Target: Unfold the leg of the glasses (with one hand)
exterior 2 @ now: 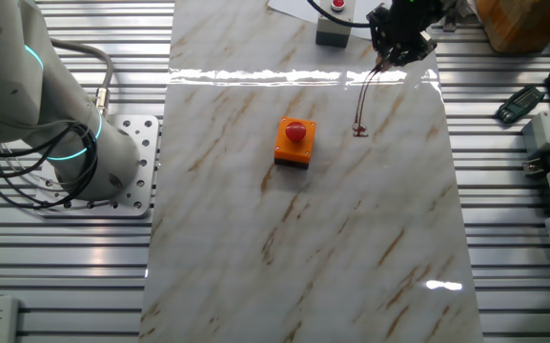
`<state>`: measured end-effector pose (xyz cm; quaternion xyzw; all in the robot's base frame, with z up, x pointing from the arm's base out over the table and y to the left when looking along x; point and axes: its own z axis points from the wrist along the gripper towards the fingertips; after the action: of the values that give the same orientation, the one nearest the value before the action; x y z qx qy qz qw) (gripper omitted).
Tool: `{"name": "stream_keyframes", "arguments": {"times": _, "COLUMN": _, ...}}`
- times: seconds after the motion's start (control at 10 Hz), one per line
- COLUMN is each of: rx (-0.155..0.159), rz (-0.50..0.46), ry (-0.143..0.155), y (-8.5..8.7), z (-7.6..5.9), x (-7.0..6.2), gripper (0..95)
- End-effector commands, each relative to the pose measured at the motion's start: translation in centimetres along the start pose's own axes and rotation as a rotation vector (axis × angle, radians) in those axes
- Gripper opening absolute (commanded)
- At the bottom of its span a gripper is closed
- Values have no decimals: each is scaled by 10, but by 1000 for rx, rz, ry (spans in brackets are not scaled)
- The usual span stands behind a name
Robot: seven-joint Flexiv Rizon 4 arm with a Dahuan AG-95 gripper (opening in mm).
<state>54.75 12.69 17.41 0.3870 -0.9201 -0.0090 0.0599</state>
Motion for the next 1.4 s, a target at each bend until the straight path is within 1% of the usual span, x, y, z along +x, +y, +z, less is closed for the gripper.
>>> {"name": "stream_keyframes", "arguments": {"times": 0.1, "rx": 7, "rz": 1, "ry": -6, "y": -3, "z": 8, "x": -3, "gripper": 0}}
{"name": "stream_keyframes", "arguments": {"times": 0.6, "rx": 4, "rz": -12, "ry": -15, "y": -1, "z": 7, "x": -4, "gripper": 0}}
{"name": "stream_keyframes", "arguments": {"times": 1.4, "rx": 4, "rz": -9, "ry": -18, "y": -1, "z": 6, "x": -3, "gripper": 0}}
